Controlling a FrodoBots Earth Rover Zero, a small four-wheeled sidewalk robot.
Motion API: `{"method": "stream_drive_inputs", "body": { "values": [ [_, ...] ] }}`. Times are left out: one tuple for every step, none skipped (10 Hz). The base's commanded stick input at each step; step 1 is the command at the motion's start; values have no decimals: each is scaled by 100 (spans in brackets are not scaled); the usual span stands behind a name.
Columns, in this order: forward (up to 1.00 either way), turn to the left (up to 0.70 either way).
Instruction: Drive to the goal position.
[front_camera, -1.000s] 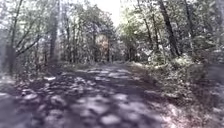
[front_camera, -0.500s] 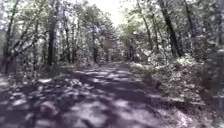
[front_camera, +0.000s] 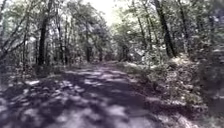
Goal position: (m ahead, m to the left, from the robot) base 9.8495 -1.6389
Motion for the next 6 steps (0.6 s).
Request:
{"method": "stream_drive_inputs", "body": {
  "values": [
    [45,0],
    [45,0],
    [45,0],
    [45,0],
    [45,0],
    [45,0]
  ]
}}
